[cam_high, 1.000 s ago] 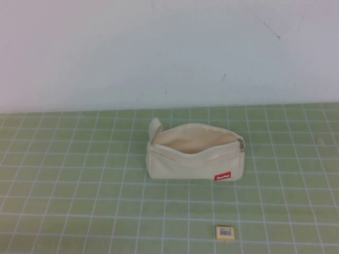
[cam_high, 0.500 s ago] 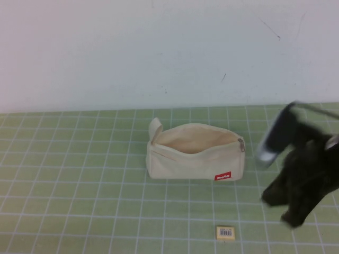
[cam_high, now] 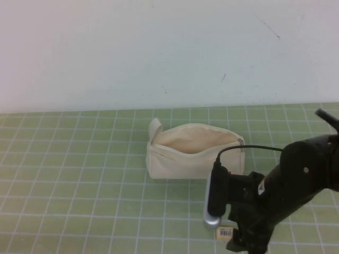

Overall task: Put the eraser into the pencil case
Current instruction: Pick up the eraser from the table

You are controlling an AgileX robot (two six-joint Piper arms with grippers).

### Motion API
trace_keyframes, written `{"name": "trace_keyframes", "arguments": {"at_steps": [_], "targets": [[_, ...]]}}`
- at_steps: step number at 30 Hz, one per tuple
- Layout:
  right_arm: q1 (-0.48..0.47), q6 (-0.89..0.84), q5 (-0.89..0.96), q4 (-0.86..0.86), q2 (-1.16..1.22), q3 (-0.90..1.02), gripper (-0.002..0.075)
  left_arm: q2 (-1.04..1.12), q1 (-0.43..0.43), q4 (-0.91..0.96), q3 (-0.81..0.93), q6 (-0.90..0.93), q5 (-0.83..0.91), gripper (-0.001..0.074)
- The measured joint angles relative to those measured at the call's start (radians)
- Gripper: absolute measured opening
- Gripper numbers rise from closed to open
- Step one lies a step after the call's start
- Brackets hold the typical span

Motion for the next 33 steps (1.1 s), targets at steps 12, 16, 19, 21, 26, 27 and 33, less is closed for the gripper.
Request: {"name": "trace_keyframes", "arguments": {"at_steps": [12, 16, 19, 21, 26, 27, 33], "targets": [[0.0, 0.0, -0.118, 0.091, 0.136, -0.002, 0.0447, 0.0, 0.0, 0.0, 0.0, 0.0, 0.0, -0.0001], [0.002, 0.002, -0.11, 0.1, 0.147, -0.002, 0.0293, 0.0, 0.0, 0.0, 0.0, 0.0, 0.0, -0.0001], [0.002, 0.002, -0.11, 0.103, 0.147, -0.004, 0.0202, 0.0, 0.0, 0.0, 0.0, 0.0, 0.0, -0.0001], [0.002, 0.002, -0.11, 0.103, 0.147, -0.004, 0.0202, 0.0, 0.0, 0.0, 0.0, 0.0, 0.0, -0.0001], [0.002, 0.0, -0.042, 0.103, 0.148, -0.057, 0.0202, 0.0, 0.0, 0.0, 0.0, 0.0, 0.0, -0.0001], [0.002, 0.002, -0.003, 0.103, 0.146, -0.087, 0.0202, 0.0, 0.0, 0.0, 0.0, 0.0, 0.0, -0.0001], [0.003, 0.012, 0.201, 0.083, 0.112, -0.356, 0.0202, 0.0, 0.0, 0.0, 0.0, 0.0, 0.0, -0.0001]]}}
